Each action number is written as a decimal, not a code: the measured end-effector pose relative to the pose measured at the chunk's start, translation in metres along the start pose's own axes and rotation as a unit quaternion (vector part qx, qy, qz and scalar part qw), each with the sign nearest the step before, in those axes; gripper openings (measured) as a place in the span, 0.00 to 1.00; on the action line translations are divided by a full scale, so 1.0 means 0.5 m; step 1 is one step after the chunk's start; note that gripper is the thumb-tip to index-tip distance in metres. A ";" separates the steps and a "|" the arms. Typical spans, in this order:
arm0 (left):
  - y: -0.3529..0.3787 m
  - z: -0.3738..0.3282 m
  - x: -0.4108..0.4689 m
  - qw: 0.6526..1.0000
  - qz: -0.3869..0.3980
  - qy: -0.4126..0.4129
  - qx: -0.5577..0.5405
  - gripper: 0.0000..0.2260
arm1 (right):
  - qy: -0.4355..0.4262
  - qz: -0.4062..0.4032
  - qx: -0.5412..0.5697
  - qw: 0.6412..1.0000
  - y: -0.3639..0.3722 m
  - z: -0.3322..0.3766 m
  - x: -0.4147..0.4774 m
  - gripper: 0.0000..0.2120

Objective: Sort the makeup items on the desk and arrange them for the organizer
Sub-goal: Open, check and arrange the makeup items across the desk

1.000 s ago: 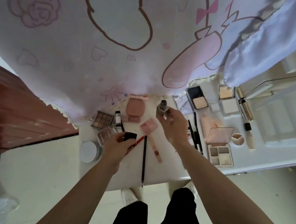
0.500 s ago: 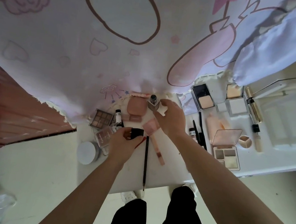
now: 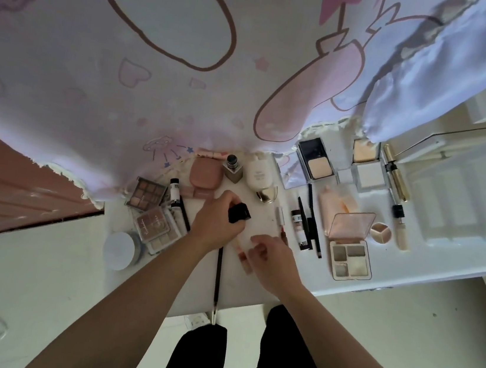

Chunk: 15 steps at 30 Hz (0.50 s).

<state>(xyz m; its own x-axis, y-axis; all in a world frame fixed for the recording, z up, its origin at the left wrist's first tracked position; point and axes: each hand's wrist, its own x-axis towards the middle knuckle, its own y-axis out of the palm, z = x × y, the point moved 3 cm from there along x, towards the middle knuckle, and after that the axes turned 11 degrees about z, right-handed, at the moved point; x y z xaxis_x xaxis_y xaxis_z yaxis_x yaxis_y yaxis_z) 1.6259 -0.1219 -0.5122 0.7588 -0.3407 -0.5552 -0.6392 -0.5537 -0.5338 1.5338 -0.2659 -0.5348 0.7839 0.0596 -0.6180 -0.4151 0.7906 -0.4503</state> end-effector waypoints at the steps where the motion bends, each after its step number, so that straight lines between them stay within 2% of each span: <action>1: 0.003 0.001 -0.001 1.000 0.013 0.004 0.005 0.15 | 0.004 -0.005 0.008 1.000 0.003 -0.003 0.000 0.14; 4: 0.006 0.007 -0.009 1.000 0.013 0.011 -0.001 0.15 | 0.003 -0.017 0.024 1.000 0.007 -0.006 0.000 0.13; 6: -0.008 0.007 -0.007 0.998 -0.056 0.012 -0.003 0.15 | 0.006 -0.024 0.022 0.999 0.008 -0.008 0.001 0.13; 9: -0.028 0.002 0.015 0.988 -0.128 -0.008 0.088 0.19 | 0.005 -0.026 0.019 0.999 0.010 -0.010 0.002 0.14; 12: -0.024 0.000 0.040 0.985 -0.107 -0.018 0.131 0.22 | 0.003 -0.033 0.015 0.999 0.013 -0.013 0.003 0.14; 15: -0.012 -0.001 0.051 0.989 -0.089 -0.005 0.116 0.23 | -0.004 -0.033 0.013 0.999 0.017 -0.012 0.003 0.13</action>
<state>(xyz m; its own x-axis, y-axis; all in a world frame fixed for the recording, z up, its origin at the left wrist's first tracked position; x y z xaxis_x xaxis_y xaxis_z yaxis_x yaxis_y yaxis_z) 1.6489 -0.1275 -0.5228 0.8614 -0.2443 -0.4452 -0.5079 -0.4150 -0.7549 1.5287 -0.2628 -0.5436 0.8125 0.0123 -0.5828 -0.3510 0.8086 -0.4723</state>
